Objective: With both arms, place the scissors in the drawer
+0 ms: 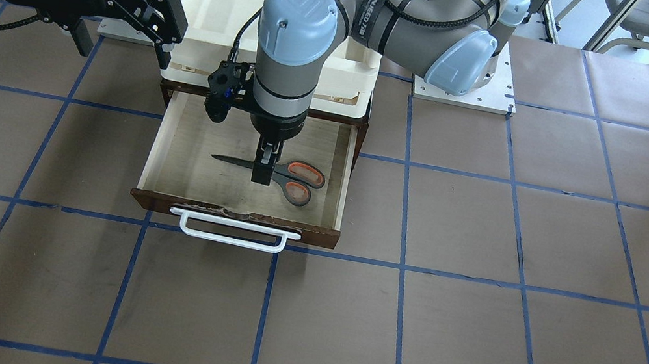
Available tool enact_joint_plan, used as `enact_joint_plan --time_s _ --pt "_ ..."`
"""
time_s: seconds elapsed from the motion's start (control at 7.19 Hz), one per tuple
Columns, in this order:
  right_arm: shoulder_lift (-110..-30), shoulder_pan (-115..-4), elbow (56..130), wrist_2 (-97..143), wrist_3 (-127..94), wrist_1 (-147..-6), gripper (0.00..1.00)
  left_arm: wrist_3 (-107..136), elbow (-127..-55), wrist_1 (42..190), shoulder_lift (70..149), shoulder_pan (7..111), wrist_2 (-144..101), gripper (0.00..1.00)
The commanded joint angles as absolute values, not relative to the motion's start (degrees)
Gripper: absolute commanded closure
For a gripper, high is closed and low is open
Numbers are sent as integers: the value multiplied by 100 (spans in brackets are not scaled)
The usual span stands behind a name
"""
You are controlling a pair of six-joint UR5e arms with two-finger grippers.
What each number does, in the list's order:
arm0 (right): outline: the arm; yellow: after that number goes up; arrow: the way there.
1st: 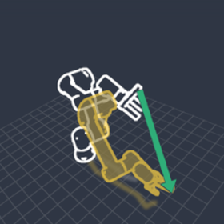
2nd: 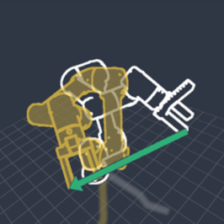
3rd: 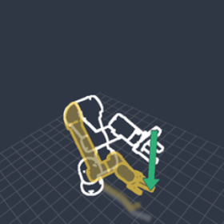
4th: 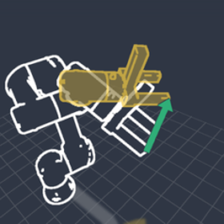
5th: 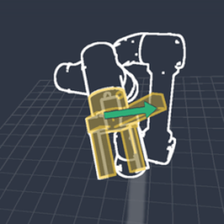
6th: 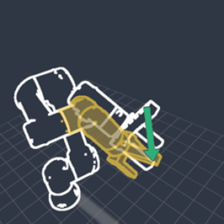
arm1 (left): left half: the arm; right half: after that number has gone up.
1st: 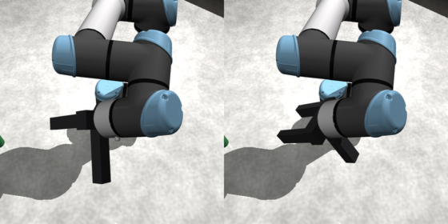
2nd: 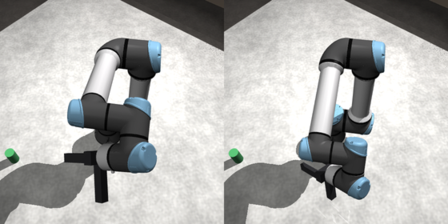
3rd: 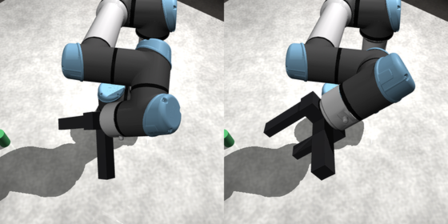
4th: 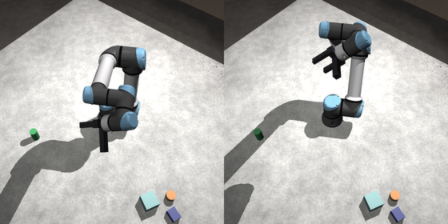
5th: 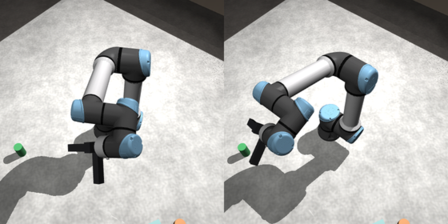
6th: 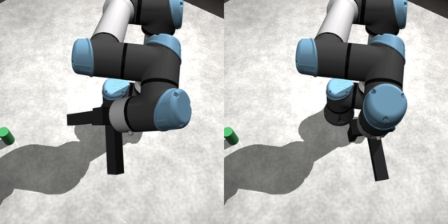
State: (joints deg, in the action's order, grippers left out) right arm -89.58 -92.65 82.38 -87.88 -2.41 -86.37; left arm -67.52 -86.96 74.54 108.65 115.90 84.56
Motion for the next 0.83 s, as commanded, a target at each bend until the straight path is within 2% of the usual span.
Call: enact_joint_plan --time_s 0.0,0.42,0.7 --pt "-8965 -9272 8314 -8833 -220 -8640 0 -6245 -8063 8047 10452 11270 8456 8" --pt "-8965 -9272 8323 -8833 -281 -8596 0 -5462 -7989 8657 9793 10479 8489 8" --pt "-8965 -9272 8323 -8842 -290 -8596 0 -3494 -8024 8946 9362 10040 8771 8"
